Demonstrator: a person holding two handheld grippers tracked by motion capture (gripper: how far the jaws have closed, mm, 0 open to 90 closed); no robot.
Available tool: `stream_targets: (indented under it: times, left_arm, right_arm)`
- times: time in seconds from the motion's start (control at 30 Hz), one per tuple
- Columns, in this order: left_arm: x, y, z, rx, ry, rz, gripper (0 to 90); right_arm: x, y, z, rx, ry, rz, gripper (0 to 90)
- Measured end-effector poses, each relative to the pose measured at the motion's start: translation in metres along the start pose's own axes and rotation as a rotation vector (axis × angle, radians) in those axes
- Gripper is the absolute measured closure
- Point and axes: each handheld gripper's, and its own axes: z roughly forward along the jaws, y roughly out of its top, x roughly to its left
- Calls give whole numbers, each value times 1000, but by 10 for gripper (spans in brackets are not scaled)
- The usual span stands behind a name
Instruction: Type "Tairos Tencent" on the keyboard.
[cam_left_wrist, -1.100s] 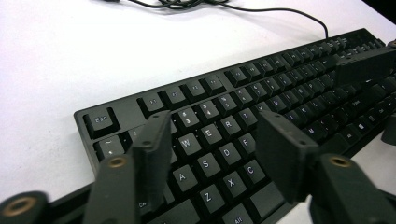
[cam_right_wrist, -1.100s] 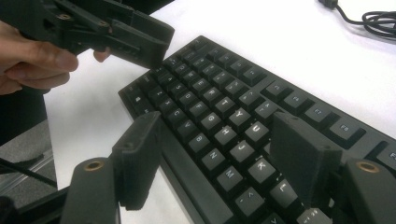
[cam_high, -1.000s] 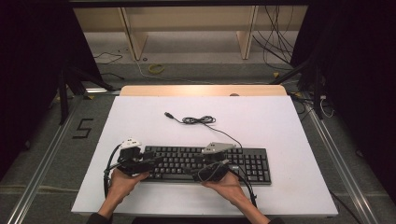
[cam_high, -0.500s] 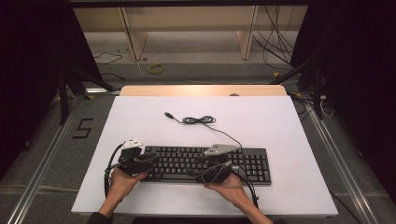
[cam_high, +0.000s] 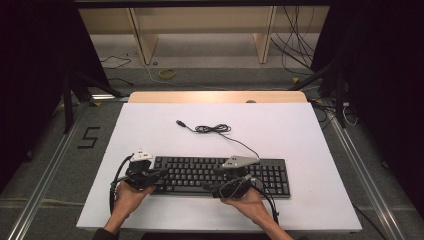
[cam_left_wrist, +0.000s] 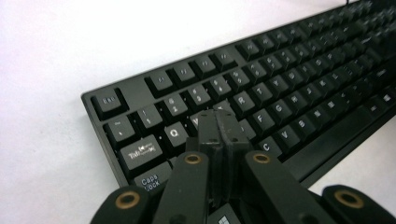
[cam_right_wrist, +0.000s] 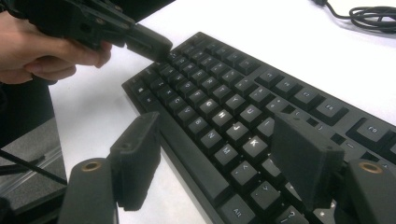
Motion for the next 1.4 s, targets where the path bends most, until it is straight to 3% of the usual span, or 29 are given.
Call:
stream_targets:
  times: [0.7,1.0,1.4]
  left_arm:
    - [5,-5,12,67,10,-23,890]
    - [3,-5,11,61,16,-16,888]
    - [-1,-2,4,9,3,-15,838]
  right_arm:
    - [-1,-4,-8,-4,-4,7,329]
    - [0,-5,-7,-3,-2,8,329]
    - [-1,-5,-7,-5,-4,7,329]
